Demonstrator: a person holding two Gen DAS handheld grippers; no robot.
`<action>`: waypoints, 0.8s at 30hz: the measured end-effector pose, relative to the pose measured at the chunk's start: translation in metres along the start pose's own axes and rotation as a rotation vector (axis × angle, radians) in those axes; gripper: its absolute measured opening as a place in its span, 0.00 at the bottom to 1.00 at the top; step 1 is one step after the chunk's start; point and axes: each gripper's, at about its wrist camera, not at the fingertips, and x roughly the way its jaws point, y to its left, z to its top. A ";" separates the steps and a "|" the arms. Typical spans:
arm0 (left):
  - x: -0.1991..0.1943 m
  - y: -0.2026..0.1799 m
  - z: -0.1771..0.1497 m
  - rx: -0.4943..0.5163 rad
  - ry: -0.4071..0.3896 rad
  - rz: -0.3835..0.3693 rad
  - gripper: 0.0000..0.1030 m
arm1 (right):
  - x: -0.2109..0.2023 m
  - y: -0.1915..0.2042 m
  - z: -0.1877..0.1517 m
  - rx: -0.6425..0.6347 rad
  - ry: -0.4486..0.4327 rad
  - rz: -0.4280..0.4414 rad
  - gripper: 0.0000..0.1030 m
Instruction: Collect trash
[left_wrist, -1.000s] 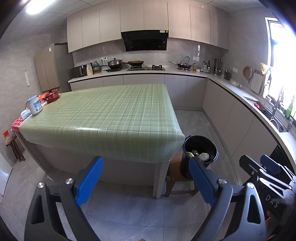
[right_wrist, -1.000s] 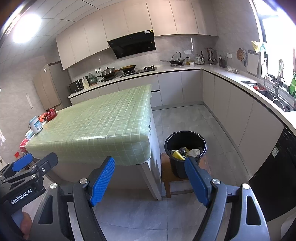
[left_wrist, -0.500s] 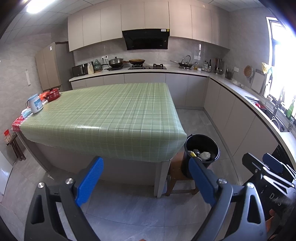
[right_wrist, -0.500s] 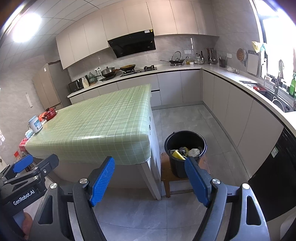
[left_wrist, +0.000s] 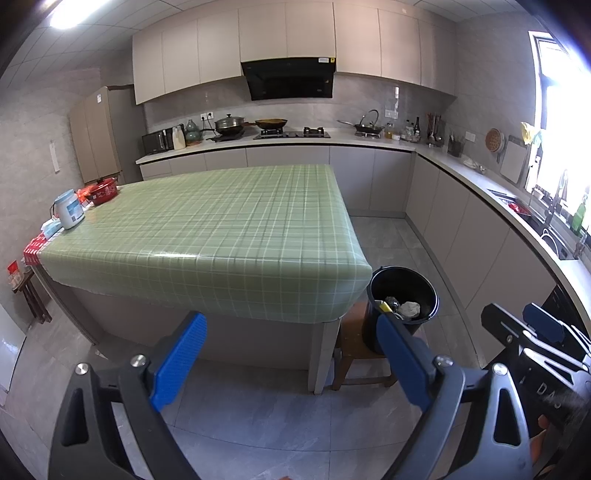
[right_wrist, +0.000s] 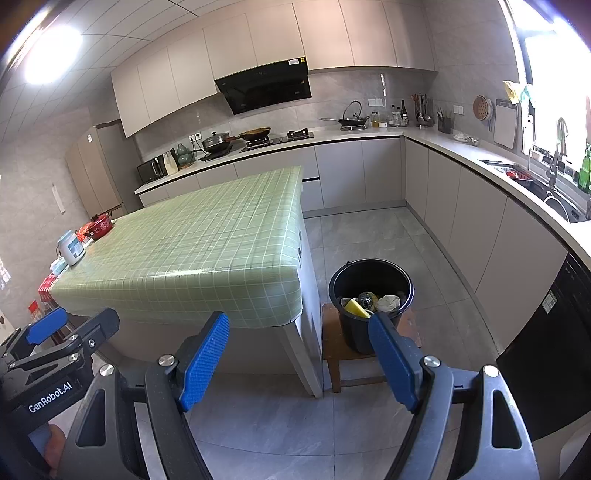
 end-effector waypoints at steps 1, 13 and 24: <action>0.000 0.000 0.000 0.001 0.001 -0.002 0.92 | 0.000 0.000 0.000 -0.001 -0.001 -0.002 0.78; 0.004 -0.001 0.001 0.007 0.009 -0.009 0.92 | 0.003 -0.002 -0.002 0.006 0.002 -0.006 0.78; 0.014 -0.001 0.002 0.003 0.004 -0.077 0.92 | 0.007 -0.005 0.000 0.015 0.009 -0.014 0.78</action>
